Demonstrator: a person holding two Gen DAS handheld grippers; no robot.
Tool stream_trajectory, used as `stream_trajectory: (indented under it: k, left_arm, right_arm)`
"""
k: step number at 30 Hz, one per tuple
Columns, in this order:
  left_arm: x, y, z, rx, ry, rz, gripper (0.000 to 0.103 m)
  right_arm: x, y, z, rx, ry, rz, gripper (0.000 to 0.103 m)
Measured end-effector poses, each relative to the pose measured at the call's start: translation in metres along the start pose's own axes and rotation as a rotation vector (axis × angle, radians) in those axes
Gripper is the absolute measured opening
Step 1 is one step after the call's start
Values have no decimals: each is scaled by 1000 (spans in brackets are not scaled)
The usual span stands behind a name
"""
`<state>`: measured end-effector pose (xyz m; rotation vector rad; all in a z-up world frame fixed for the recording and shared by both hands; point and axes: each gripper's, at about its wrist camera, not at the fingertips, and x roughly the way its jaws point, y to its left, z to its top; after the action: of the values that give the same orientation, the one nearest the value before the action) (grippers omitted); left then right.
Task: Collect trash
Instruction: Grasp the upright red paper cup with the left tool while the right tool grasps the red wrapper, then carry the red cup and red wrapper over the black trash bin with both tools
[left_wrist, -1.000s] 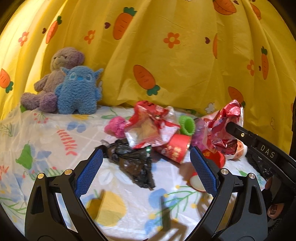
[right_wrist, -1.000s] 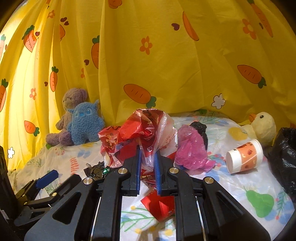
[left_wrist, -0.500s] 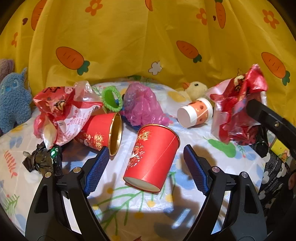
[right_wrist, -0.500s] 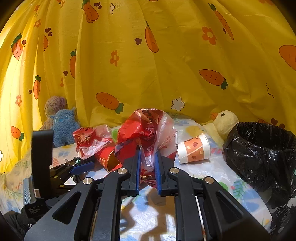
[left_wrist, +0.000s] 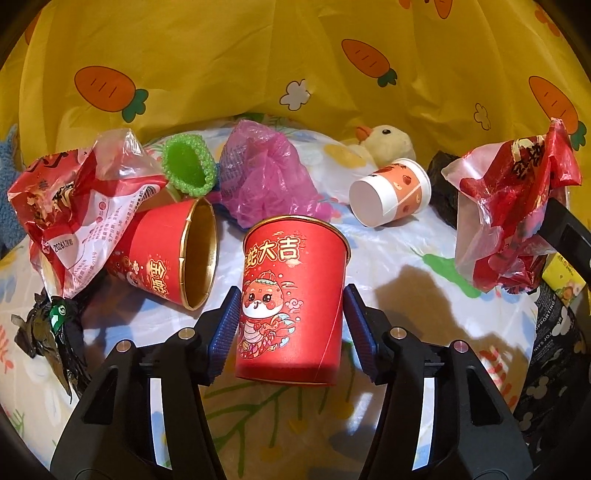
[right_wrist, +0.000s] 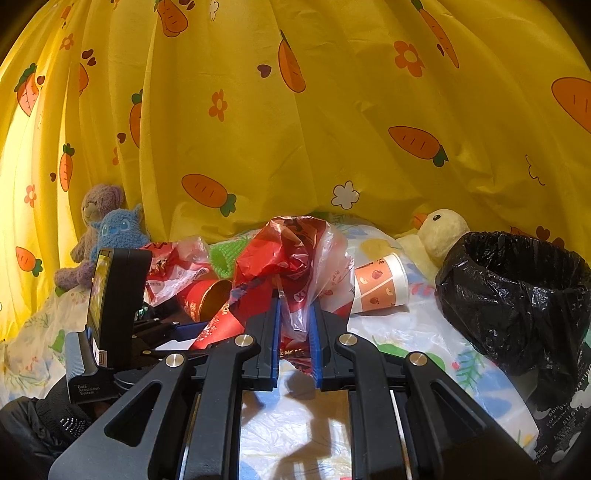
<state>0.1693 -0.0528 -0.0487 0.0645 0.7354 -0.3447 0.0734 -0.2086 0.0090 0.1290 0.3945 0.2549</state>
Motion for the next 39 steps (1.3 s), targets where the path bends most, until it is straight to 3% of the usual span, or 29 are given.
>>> stream_trajectory:
  k: [5, 11, 17, 22, 28, 39]
  left_arm:
    - [-18, -2, 1, -18, -59, 7, 53]
    - [-68, -25, 11, 4, -182, -14, 53]
    - [-102, -63, 39, 45, -280, -99, 53]
    - [-87, -110, 69, 113, -301, -173, 53]
    - [-42, -168, 99, 162, -277, -284, 53]
    - [39, -230, 124, 190, -212, -369, 54]
  right_arm:
    - [-4, -3, 0, 1, -2, -12, 14]
    - [-14, -10, 5, 2, -18, -31, 14]
    - [-37, -30, 28, -12, -92, -104, 14]
    - [-54, -62, 56, -21, -176, -230, 14]
    - [-66, -105, 85, -9, -250, -343, 14]
    - [-52, -164, 90, 70, -241, -461, 14]
